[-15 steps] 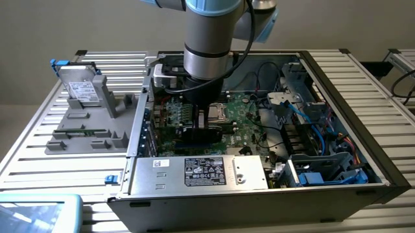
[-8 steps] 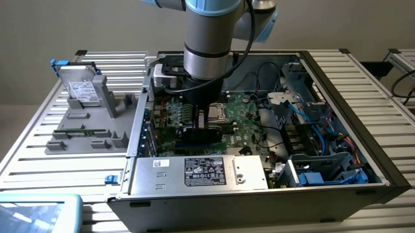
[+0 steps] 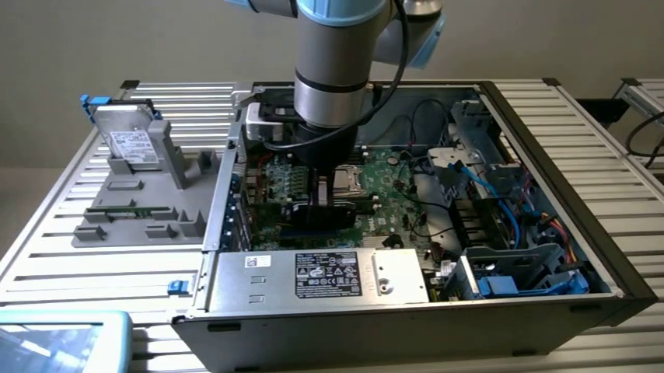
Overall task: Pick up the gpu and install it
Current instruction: 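Insert the gpu into the slot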
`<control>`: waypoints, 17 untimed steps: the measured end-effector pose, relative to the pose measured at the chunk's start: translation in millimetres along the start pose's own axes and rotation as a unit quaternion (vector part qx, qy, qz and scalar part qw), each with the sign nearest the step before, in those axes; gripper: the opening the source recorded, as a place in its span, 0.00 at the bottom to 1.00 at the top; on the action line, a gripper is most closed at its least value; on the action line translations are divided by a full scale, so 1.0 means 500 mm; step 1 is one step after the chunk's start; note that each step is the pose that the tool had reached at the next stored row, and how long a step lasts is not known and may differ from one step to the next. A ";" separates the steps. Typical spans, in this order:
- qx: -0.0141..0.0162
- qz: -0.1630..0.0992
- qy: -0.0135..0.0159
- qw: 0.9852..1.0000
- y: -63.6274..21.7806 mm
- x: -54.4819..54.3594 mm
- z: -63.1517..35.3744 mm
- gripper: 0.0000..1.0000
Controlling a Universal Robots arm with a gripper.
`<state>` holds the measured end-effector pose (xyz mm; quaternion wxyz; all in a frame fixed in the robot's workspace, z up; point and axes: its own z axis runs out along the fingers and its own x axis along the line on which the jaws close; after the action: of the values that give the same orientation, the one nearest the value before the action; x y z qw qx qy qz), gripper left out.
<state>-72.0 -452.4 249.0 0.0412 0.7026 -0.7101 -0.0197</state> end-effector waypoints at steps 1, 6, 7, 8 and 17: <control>0.000 0.000 0.000 1.000 0.000 0.000 0.000 0.28; 0.000 -0.001 -0.002 1.000 0.000 0.002 0.000 0.28; 0.000 -0.002 -0.002 1.000 0.000 0.002 0.000 0.28; 0.000 -0.002 -0.002 1.000 0.000 0.002 0.000 0.28; -0.001 -0.002 -0.003 1.000 0.000 0.002 0.000 0.28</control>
<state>-71.8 -453.5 248.8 0.0398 0.7038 -0.7089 -0.0220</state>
